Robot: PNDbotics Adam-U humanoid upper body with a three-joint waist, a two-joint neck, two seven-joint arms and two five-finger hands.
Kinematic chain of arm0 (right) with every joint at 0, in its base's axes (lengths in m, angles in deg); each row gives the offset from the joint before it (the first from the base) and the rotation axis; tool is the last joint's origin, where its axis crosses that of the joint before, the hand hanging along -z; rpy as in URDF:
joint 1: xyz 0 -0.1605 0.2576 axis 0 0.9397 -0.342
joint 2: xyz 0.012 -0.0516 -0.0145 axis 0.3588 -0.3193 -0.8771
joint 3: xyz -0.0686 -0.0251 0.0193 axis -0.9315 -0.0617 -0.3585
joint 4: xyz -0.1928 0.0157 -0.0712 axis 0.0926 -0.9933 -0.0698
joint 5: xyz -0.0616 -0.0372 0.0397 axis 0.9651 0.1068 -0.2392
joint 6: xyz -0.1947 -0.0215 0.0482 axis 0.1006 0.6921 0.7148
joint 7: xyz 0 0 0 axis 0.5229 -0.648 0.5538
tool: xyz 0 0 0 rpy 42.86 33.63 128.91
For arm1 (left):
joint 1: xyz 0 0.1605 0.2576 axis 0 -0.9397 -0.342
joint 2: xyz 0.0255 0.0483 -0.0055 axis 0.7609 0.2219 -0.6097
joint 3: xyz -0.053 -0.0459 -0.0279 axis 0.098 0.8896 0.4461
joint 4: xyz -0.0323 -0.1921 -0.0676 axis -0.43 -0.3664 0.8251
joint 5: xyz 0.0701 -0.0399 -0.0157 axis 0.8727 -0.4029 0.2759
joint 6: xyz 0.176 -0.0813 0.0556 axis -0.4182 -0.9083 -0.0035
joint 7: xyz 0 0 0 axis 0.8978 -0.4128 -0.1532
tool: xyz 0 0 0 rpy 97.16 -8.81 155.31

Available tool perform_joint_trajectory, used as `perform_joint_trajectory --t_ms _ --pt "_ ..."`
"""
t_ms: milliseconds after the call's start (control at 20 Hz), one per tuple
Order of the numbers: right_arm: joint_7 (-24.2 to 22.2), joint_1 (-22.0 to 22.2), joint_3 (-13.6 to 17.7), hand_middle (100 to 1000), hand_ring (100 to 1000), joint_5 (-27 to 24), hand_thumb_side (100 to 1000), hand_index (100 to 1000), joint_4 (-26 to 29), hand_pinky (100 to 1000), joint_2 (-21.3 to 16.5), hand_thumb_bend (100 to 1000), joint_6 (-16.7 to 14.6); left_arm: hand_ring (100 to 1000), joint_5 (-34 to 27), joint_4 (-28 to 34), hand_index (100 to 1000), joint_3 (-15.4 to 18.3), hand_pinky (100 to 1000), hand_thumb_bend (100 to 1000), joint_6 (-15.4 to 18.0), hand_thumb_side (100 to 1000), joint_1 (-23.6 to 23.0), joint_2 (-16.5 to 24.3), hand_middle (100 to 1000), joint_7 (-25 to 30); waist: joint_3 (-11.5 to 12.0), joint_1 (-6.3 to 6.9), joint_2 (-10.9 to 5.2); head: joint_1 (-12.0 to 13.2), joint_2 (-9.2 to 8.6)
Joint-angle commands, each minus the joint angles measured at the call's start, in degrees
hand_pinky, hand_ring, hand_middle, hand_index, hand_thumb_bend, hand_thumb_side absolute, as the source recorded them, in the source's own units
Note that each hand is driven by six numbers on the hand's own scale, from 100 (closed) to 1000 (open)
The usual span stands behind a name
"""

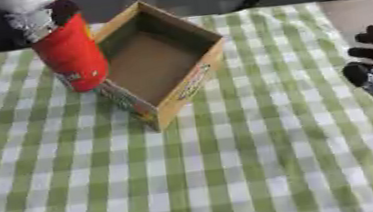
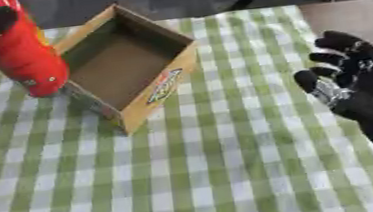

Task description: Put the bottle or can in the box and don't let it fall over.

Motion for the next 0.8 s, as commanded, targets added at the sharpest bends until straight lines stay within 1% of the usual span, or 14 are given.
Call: perform_joint_trajectory --t_ms 50,450,800 --pt "-0.46 -0.81 0.14 798 805 -0.14 170 830 1.06 792 -1.7 597 -0.12 246 -0.88 -2.62 207 1.03 146 166 0.48 100 3.16 -0.49 159 -1.88 -0.38 -0.13 -0.49 0.55 -1.28" --pt "-1.28 -2.51 -0.53 798 805 -0.38 169 830 1.06 792 -1.3 597 0.02 242 0.25 -11.45 207 1.82 148 157 4.14 100 8.67 -3.85 156 -6.41 -1.9 -0.65 0.93 1.41 -2.79" --pt "-2.19 -4.56 -1.22 798 805 -1.03 170 830 1.06 792 -0.9 597 0.12 244 1.68 -16.05 208 2.12 148 141 6.68 100 10.0 -5.6 158 -8.46 -3.69 -1.08 2.06 1.84 -4.06"
